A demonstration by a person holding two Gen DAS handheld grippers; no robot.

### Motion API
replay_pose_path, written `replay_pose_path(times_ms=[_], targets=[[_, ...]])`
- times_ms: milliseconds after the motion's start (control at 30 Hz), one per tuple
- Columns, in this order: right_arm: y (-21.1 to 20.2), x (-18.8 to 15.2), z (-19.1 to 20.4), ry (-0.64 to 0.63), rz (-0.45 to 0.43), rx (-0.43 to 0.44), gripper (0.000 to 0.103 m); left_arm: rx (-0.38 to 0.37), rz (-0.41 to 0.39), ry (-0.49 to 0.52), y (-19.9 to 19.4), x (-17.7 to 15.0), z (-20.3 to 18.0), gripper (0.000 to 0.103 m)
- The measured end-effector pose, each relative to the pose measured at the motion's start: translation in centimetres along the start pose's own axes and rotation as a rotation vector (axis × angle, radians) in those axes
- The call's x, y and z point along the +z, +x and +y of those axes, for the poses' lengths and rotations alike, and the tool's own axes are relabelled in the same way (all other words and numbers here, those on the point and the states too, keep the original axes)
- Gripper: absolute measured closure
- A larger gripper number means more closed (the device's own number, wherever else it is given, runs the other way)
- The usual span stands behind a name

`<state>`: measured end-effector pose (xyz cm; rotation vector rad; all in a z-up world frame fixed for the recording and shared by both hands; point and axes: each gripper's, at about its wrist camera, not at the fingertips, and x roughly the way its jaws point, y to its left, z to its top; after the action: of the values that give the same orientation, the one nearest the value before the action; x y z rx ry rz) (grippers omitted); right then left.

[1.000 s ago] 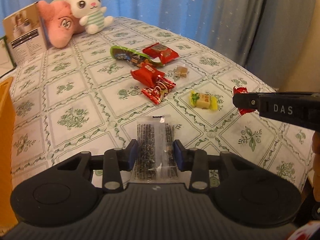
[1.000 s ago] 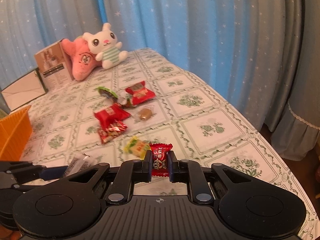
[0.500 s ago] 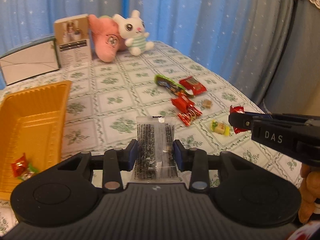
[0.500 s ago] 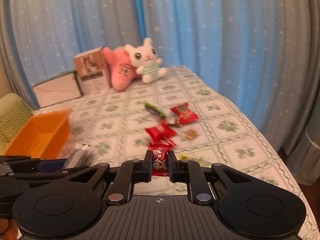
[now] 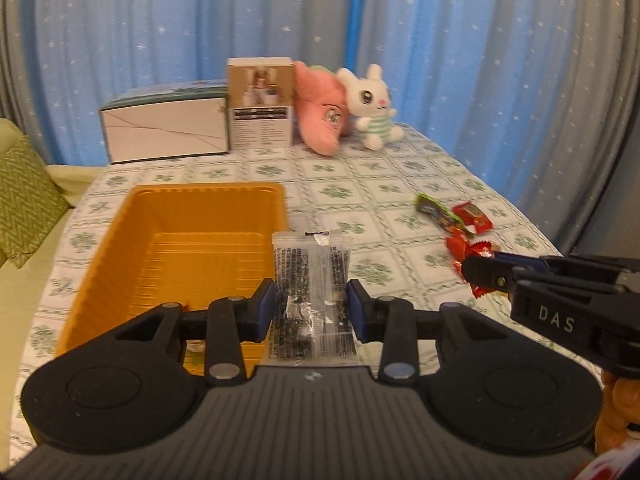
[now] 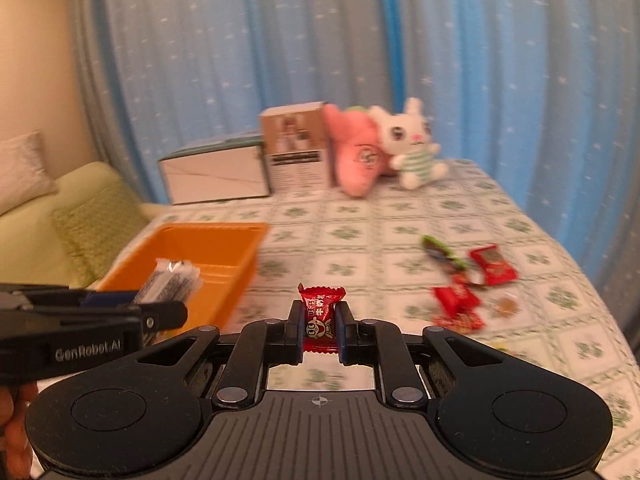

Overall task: Organize snacks
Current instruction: 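Carry both items over the orange tray and release them inside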

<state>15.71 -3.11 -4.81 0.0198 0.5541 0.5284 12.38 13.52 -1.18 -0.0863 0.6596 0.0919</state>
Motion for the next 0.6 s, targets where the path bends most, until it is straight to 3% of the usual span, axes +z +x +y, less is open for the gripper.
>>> replay_pose_path(times_ms=[367,600], targets=[[3.7,1.4,6.0,-0.129,0.036,0.147,0.087,0.099,-0.004,-0.052,-1.1,0.9,7.5,0.068],[7.4,2.6,7.0,-0.112,0.095,0.233,0.087,0.130,0.021,-0.068,0.3,0.7,10.3,0.068]])
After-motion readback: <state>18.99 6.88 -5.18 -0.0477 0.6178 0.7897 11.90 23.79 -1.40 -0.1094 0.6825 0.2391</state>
